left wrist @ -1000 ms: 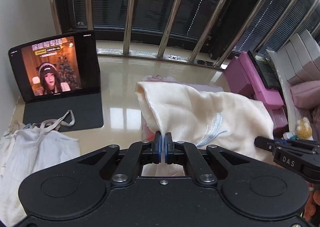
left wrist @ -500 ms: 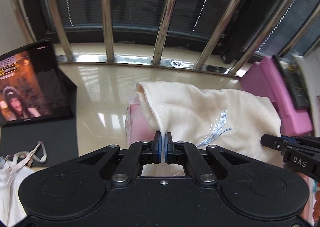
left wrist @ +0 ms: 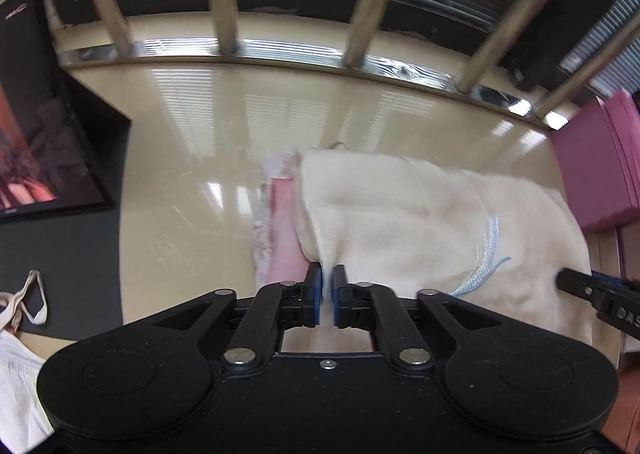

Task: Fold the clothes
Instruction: 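Carry the folded dress with both grippers onto the pink clothes stack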

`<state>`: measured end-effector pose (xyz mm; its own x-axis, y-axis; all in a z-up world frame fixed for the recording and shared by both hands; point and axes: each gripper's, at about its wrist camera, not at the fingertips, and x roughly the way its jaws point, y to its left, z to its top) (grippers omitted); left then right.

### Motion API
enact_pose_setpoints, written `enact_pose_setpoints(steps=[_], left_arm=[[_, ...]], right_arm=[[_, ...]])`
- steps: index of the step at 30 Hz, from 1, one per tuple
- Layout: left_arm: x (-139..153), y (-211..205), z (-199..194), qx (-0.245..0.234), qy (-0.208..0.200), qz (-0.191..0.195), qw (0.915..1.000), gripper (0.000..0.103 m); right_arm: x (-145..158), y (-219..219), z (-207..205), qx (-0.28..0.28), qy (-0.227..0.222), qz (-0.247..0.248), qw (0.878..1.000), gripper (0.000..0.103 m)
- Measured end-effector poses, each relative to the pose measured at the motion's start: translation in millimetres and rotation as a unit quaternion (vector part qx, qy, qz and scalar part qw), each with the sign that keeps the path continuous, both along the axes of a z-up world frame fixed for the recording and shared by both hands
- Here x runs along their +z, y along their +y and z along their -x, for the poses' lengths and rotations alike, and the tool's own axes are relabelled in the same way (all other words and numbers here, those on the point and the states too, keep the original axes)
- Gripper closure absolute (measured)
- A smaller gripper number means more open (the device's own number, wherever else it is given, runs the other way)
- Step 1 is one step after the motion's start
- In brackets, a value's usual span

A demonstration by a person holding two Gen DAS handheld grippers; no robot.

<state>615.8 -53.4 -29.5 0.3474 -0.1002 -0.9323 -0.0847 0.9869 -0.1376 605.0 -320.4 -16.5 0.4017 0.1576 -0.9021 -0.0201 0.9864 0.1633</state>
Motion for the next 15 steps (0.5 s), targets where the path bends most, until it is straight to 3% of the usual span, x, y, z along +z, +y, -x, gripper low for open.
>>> enact_pose_setpoints(steps=[2, 4, 6, 8, 9, 12, 15], left_arm=[[10, 7, 4, 0.016, -0.026, 0.003, 0.9995, 0.085], [28, 13, 10, 0.026, -0.071, 0.01, 0.997, 0.084], [42, 14, 14, 0.026, -0.11, 0.022, 0.9933, 0.084], [44, 7, 11, 0.011, -0.116, 0.034, 0.9926, 0.084], [41, 1, 9, -0.001, -0.109, 0.035, 0.9934, 0.085], [26, -13, 8, -0.029, -0.083, 0.024, 0.9958, 0.094], [10, -15, 10, -0.02, -0.061, 0.006, 0.9979, 0.094]], right_arm=[[4, -7, 4, -0.006, -0.015, -0.012, 1.0, 0.075], [15, -8, 12, 0.004, -0.047, -0.003, 0.999, 0.061], [27, -7, 20, 0.022, -0.084, 0.015, 0.996, 0.059], [34, 1, 22, 0.047, -0.112, 0.027, 0.992, 0.059], [35, 5, 22, 0.059, -0.12, 0.025, 0.991, 0.06], [24, 23, 17, 0.088, -0.1, 0.032, 0.991, 0.086], [4, 34, 14, 0.093, -0.072, 0.05, 0.992, 0.088]])
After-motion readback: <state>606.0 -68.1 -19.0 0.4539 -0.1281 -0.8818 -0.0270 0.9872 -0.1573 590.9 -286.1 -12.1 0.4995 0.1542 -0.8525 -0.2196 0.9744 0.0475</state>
